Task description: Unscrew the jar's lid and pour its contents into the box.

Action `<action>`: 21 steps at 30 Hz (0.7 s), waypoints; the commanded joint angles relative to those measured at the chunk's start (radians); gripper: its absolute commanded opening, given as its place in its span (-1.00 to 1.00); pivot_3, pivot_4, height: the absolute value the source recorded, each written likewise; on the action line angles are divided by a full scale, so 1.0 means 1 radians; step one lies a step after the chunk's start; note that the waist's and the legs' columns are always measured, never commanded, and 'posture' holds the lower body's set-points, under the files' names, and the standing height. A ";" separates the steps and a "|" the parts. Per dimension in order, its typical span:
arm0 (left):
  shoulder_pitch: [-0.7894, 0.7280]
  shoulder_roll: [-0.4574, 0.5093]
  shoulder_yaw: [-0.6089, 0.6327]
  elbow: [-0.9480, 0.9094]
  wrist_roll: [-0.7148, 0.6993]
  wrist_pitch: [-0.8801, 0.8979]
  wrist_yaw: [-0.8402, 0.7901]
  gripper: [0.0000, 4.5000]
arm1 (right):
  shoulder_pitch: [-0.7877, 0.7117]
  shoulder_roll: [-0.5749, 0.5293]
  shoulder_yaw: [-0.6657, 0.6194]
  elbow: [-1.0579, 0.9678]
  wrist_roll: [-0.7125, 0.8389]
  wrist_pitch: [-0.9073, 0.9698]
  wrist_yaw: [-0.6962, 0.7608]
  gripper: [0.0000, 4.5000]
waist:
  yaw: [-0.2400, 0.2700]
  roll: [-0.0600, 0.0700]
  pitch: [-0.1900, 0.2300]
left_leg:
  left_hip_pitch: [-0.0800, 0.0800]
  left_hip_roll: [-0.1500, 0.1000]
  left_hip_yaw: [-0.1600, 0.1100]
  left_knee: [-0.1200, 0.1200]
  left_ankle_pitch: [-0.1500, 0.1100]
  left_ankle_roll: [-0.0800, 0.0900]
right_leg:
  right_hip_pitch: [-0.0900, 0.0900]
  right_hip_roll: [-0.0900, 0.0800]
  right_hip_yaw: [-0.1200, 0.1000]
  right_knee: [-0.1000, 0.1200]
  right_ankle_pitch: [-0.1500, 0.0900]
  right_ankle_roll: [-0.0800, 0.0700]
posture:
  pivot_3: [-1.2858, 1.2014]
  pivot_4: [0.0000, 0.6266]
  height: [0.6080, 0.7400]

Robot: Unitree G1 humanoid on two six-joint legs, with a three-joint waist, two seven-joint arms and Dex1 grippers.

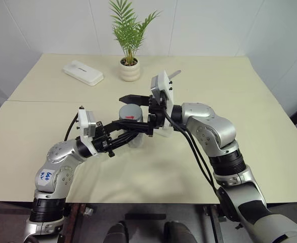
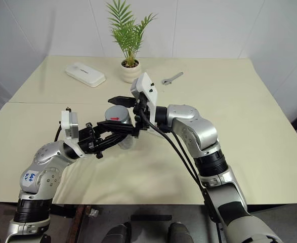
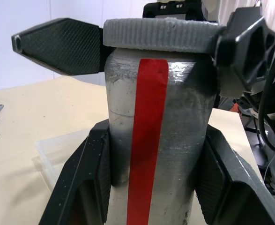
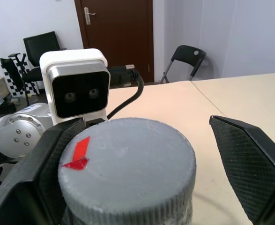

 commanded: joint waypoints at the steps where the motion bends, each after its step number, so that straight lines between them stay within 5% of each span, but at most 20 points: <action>1: 0.018 0.005 -0.002 -0.054 -0.008 -0.015 -0.008 -0.13 | -0.034 0.005 -0.033 -0.001 0.000 -0.036 -0.002 0.98 | 0.001 0.000 0.000 | 0.000 0.000 0.000 0.000 0.000 0.000 | 0.000 0.000 0.000 0.000 0.000 0.000 | 0.03 -0.52 1.00; 21: 0.034 -0.033 0.002 -0.051 -0.005 -0.055 0.024 -0.13 | -0.011 -0.136 -0.140 0.123 0.060 -0.035 0.157 0.98 | -0.002 0.000 0.000 | 0.000 0.000 0.000 0.000 0.000 0.000 | 0.000 0.000 0.000 -0.001 0.000 0.000 | 0.03 -0.52 1.00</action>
